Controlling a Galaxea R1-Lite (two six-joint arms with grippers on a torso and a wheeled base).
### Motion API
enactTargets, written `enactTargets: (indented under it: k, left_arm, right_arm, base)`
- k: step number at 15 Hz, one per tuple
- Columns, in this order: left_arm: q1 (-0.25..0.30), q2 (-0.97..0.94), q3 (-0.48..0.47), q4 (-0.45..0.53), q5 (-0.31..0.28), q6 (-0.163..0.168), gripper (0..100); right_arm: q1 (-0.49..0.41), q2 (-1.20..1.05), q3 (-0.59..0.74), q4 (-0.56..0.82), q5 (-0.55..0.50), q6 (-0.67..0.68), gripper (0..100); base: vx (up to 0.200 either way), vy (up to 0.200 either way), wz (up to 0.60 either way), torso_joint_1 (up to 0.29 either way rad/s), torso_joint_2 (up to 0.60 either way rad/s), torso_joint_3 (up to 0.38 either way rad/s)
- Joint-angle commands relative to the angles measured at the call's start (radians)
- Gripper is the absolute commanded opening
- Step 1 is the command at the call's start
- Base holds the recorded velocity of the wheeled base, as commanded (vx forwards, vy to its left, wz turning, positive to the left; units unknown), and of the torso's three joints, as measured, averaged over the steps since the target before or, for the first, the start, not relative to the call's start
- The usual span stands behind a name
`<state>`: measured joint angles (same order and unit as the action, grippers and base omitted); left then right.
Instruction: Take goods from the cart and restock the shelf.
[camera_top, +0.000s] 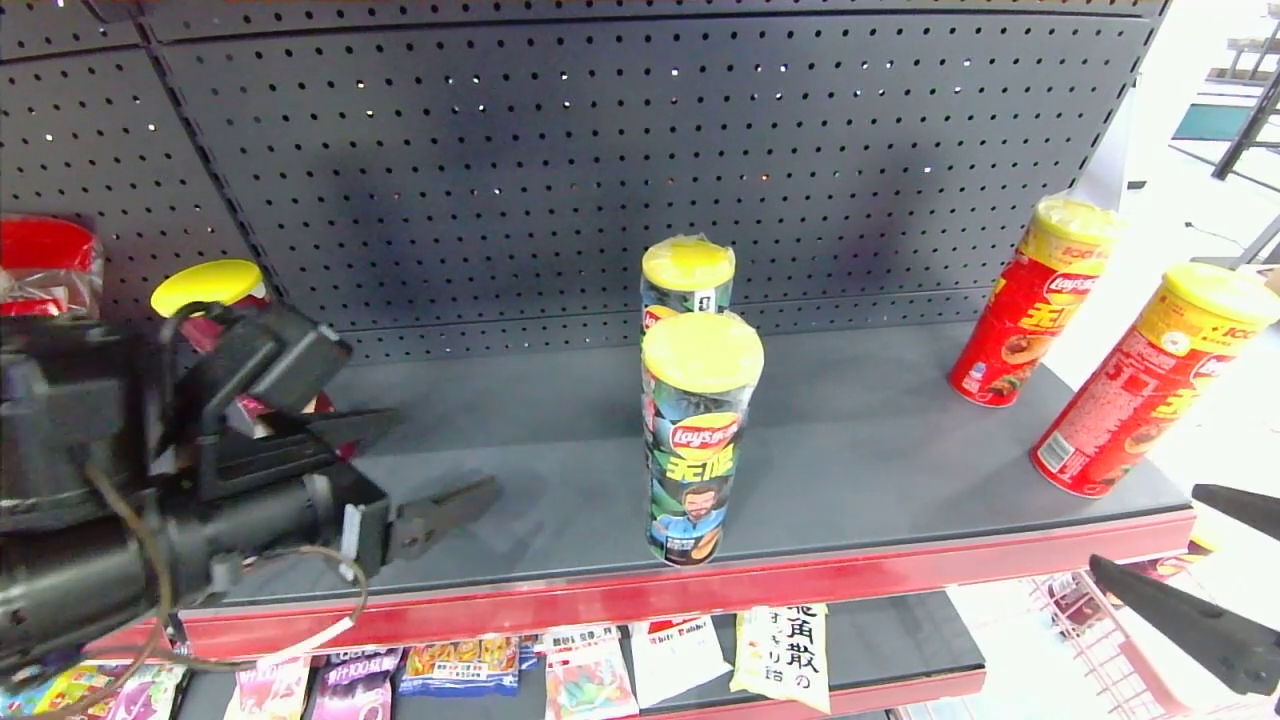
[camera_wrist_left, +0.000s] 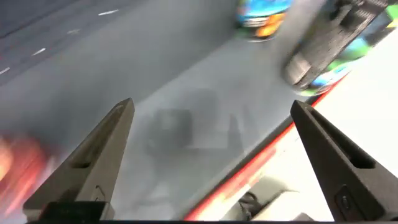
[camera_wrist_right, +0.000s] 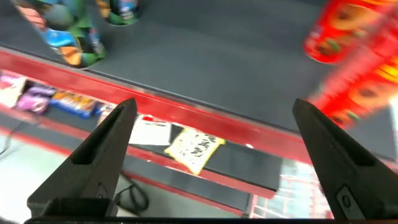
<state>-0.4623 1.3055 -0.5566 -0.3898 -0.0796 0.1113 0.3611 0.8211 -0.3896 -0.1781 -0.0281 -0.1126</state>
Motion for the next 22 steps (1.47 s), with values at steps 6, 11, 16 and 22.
enactTargets:
  k: [6,11,16,22]
  left_arm:
    - [0.025,-0.470,0.218,0.029,0.207,-0.070,100]
    - [0.031,-0.471,0.227,0.031,0.208,-0.027,100]
    - [0.054,-0.494,0.230,0.031,0.210,-0.024,100]
    - [0.120,-0.551,0.245,0.032,0.211,-0.024,100]
  right_arm:
    - [-0.248,-0.232,0.109,0.002,-0.018,-0.010,100]
    - [-0.251,-0.232,0.123,0.002,-0.021,-0.010,100]
    - [-0.252,-0.240,0.133,0.002,-0.019,-0.010,100]
    - [-0.252,-0.272,0.170,0.002,-0.019,-0.042,100]
  base:
    - [0.000,0.000,0.00,0.000,0.00,0.000]
    - [-0.040,0.000,0.00,0.000,0.00,0.000]
    - [-0.080,0.000,0.00,0.002,0.00,0.000]
    - [0.000,-0.133,0.00,0.005,0.00,0.004]
